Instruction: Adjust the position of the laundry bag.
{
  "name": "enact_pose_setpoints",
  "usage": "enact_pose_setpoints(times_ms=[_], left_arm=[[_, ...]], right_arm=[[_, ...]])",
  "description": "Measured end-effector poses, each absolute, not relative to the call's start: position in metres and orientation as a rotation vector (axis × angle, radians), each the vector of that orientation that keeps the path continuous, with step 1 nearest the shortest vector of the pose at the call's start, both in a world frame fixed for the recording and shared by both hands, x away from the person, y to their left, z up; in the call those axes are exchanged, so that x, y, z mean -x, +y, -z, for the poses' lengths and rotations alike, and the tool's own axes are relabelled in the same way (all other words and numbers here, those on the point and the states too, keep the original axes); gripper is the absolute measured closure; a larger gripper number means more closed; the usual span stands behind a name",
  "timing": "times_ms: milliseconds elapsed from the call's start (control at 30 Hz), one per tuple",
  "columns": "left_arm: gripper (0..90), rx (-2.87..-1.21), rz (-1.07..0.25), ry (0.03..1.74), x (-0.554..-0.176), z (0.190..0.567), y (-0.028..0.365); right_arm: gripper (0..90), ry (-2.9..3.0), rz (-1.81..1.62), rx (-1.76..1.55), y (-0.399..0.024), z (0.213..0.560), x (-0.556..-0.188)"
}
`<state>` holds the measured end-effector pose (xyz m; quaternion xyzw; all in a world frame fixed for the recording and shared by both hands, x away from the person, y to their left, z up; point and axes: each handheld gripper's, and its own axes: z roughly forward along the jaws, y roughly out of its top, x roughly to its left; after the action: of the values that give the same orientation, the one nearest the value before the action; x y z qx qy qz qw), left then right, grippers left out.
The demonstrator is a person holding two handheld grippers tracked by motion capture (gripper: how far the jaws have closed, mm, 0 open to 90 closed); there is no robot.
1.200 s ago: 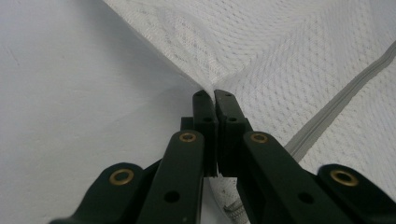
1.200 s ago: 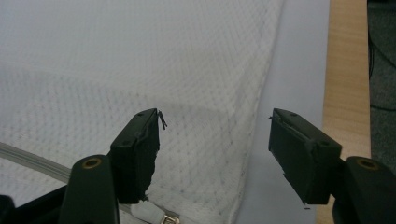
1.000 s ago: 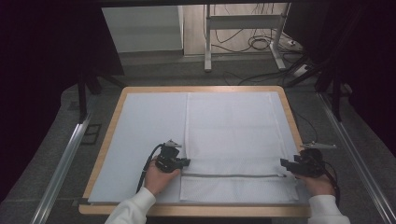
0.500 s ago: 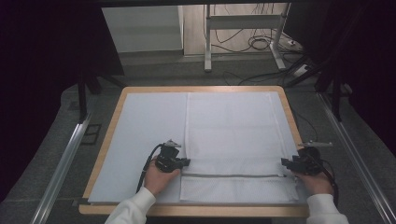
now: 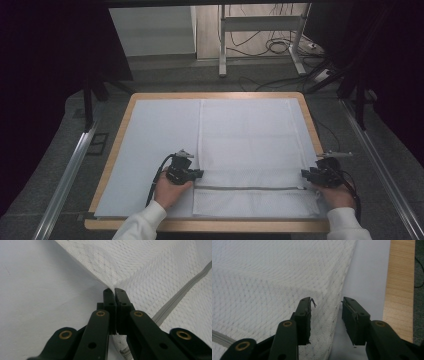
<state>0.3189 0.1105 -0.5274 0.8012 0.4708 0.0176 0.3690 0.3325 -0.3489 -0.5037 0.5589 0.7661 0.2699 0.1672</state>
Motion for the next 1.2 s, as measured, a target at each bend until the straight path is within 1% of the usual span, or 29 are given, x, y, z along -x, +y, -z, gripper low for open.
enact_pose_setpoints(times_ms=[133,200,233,267,500,667,1200], left_arm=[[89.3,-2.054,-0.047,1.208,-0.3187,0.5271,0.1105],[89.3,-2.054,-0.048,1.207,-0.3185,0.527,0.1103],[89.4,-2.055,-0.049,1.207,-0.3185,0.527,0.1104],[89.4,-2.055,-0.05,1.206,-0.3184,0.5269,0.1104],[89.3,-2.052,-0.05,1.206,-0.3183,0.5266,0.1107],[89.4,-2.052,-0.053,1.205,-0.3183,0.5266,0.1109],[89.5,-2.046,-0.06,1.204,-0.318,0.5245,0.1148]], right_arm=[[63.9,2.183,-0.753,-1.572,-0.3481,0.5037,-0.3326],[67.0,2.185,-0.742,-1.557,-0.3469,0.5038,-0.3323],[70.1,2.183,-0.727,-1.543,-0.3456,0.504,-0.3322],[70.1,2.183,-0.727,-1.543,-0.3456,0.504,-0.3322],[83.8,2.204,-0.721,-1.512,-0.3437,0.5032,-0.3321],[86.5,2.207,-0.741,-1.515,-0.3453,0.5024,-0.3321],[87.5,2.194,-0.79,-1.519,-0.345,0.5001,-0.3315]])
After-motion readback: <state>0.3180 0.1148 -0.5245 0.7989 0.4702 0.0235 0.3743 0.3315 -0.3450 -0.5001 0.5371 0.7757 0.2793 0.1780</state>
